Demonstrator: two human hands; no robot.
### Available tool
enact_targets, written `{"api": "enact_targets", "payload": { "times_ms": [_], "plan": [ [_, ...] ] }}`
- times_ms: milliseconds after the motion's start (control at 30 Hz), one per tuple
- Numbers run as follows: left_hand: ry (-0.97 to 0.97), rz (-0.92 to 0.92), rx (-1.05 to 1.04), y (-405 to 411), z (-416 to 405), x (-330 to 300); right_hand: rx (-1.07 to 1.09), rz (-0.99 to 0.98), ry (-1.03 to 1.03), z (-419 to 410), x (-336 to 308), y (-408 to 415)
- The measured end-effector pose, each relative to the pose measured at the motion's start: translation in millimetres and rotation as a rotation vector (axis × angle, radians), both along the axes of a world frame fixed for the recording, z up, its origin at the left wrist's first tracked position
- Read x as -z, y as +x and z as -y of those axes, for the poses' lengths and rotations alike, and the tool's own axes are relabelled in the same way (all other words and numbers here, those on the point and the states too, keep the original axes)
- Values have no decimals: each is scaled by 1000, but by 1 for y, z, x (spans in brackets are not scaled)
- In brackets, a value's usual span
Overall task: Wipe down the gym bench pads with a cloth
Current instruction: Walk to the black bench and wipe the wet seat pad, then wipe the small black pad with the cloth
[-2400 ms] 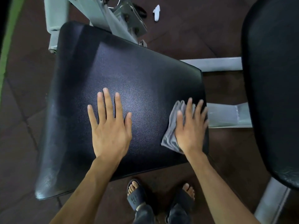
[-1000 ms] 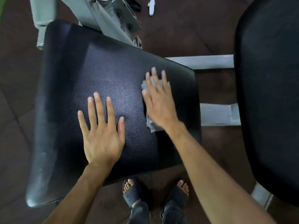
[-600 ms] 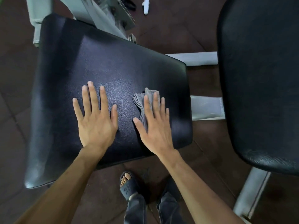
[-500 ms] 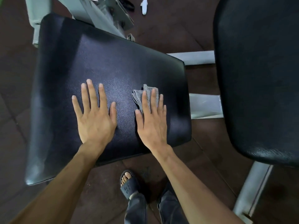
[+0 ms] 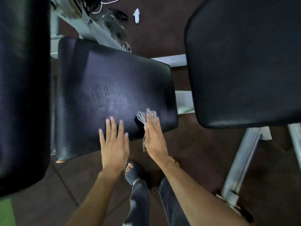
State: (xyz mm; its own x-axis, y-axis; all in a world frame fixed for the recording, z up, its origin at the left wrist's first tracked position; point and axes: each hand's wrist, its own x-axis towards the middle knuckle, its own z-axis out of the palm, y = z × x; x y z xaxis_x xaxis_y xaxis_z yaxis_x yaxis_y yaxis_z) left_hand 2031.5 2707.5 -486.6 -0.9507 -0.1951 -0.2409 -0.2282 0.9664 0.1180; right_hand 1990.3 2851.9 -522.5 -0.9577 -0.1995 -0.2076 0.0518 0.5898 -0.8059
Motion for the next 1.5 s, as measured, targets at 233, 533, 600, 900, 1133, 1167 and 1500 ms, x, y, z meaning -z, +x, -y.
{"api": "enact_targets", "payload": {
  "times_ms": [233,533,600,900,1133,1167,1500],
  "plan": [
    [96,322,213,81,-57,-75,231,236,-3,-70,-67,134],
    [100,467,844,113,-130,-143,734,318,-72,-125,-137,254],
    [78,491,972,126,-148,-153,832,290,-90,-133,-151,285],
    [-62,554,1498,257,-254,-176,1339,291,-141,-166,-181,470],
    [-31,527,1693,402,-350,-175,1580,306,-180,-219,-185,615],
    [-31,525,1702,422,-365,-173,1599,309,-183,-231,-185,634],
    [-32,494,1750,538,-504,-175,1669,235,-170,-360,-197,742]
  ]
}}
